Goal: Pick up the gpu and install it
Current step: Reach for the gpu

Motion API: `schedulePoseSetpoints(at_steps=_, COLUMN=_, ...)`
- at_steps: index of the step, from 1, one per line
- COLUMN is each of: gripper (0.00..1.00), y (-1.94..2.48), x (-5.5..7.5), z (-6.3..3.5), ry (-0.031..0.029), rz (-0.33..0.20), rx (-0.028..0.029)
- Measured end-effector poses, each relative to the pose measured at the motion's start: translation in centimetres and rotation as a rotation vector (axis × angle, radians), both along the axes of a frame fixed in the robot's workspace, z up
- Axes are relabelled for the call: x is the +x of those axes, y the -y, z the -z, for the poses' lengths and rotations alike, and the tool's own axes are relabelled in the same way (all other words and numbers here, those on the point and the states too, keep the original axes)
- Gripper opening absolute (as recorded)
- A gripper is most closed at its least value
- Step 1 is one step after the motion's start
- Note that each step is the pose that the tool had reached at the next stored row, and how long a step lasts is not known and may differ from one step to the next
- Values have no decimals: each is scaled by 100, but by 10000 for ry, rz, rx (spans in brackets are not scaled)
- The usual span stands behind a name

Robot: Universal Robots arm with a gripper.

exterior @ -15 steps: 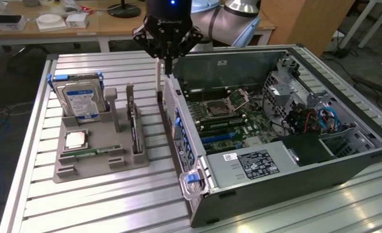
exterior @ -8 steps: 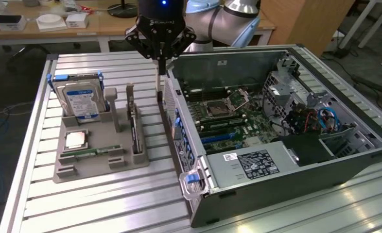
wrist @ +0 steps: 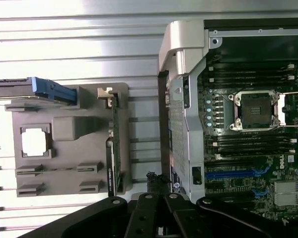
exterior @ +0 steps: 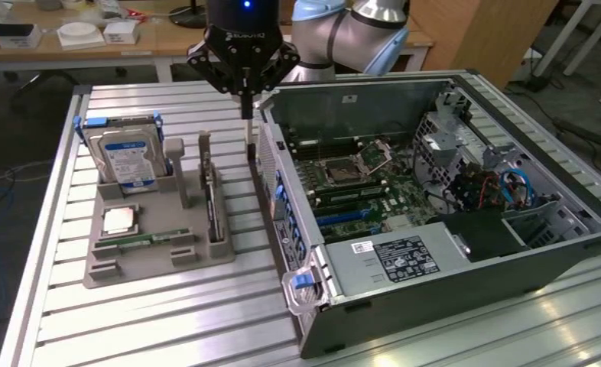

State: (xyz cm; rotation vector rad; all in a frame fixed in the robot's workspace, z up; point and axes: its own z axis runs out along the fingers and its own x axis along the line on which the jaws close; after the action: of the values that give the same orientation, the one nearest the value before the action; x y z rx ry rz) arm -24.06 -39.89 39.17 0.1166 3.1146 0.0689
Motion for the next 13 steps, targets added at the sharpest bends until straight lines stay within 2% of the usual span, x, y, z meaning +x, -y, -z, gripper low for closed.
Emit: schedulePoseSetpoints(at_steps=13, gripper=10, y=0, x=-182, z=7, ry=-10, rz=1, rx=0)
